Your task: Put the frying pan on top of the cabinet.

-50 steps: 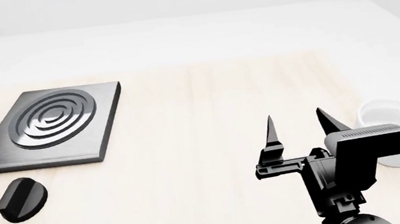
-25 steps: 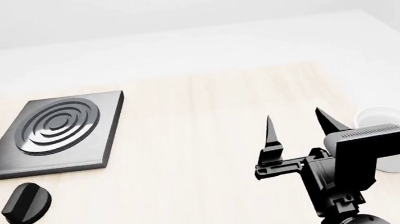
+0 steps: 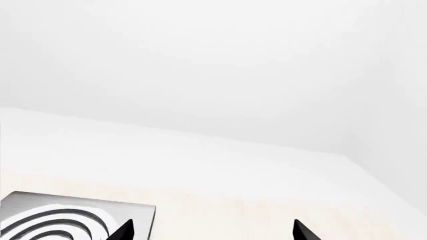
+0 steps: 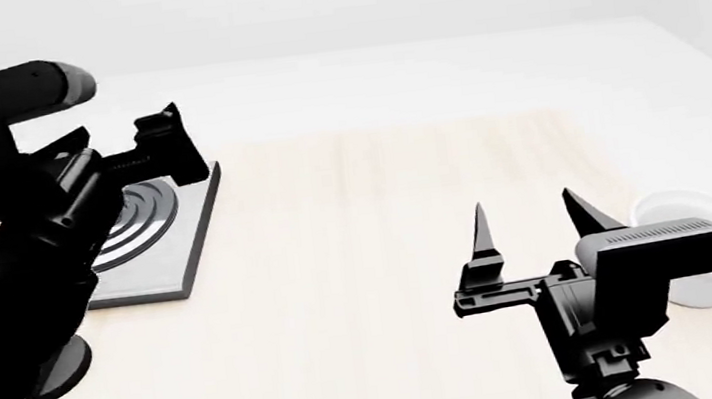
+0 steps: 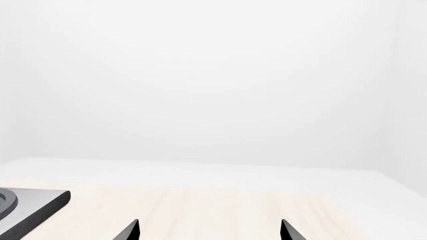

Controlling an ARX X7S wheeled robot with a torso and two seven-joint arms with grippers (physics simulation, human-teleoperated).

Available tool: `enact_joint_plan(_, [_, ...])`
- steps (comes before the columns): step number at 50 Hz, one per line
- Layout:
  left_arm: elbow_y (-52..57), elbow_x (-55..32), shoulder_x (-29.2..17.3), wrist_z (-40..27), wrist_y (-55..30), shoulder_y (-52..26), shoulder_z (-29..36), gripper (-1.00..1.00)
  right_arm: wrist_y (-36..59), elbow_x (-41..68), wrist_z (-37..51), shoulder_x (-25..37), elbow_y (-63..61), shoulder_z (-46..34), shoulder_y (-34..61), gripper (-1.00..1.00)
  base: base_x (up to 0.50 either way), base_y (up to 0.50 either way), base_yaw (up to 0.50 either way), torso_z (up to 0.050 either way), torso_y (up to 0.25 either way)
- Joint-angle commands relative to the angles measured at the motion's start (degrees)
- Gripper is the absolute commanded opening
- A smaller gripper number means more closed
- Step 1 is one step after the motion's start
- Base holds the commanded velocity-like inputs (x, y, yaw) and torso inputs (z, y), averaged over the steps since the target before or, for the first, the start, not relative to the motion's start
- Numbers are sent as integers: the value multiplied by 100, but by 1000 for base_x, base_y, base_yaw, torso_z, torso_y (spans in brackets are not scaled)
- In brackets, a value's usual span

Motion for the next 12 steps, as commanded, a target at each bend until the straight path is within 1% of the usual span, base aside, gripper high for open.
enact_joint_plan(1, [1310,-282,135,391,1030,2132,498,100,-114,-75,2,6,84,-80,18,100,0,0,0,0,0])
enact_joint_plan(2, [1349,-202,116,419,1190,2257,576,100,-122,-86,7,8,88,-87,16,100,0,0,0,0,0])
enact_joint_plan(6, [1323,-211,143,491,1320,2501,638,100,-162,-100,5,12,97,-108,14,100,0,0,0,0,0])
enact_joint_plan(12, [1235,-250,159,514,1328,2622,718,100,-182,-170,40,42,53,-148,14,100,0,0,0,0,0])
